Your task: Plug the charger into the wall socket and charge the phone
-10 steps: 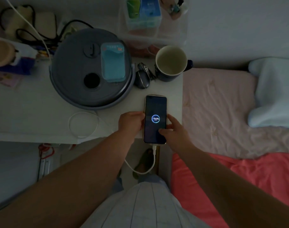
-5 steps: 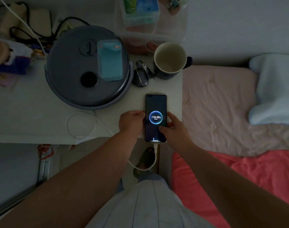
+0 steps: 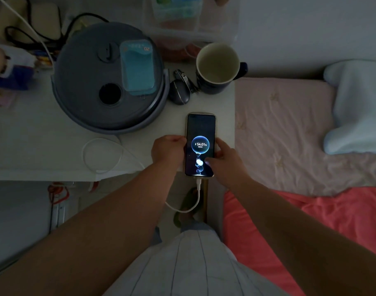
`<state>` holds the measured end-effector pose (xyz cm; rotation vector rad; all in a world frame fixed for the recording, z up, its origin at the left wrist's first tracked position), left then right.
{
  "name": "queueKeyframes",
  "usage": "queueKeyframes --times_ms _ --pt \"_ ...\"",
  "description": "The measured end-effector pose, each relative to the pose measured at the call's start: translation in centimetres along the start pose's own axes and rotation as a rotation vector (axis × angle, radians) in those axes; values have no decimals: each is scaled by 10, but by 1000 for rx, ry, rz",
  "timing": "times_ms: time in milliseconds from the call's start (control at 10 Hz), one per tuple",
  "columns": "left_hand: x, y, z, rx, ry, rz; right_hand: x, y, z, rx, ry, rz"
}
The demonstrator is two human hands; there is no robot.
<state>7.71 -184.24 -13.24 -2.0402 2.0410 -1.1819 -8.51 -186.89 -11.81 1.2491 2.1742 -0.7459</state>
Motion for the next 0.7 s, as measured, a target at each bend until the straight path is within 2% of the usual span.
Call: queueKeyframes --times_ms 200,400,500,700 --pt "-3 2 5 6 25 4 1 3 0 12 -9 -17" --pt "-5 1 5 -63 67 -48 -1 2 -6 39 1 13" --pt "-8 -3 -3 -131 63 -109 -1 0 -19 96 25 38" --pt "-16 -29 -13 -176 106 -35 -4 -1 -56 222 46 210"
Point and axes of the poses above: each hand's wrist, its own z-axis towards the middle knuckle, its own y-axis out of the palm, x = y × z, the point moved 8 cm from there along z, towards the middle knuckle, and after that the axes turned 11 degrees about z, right-handed, at the moved point
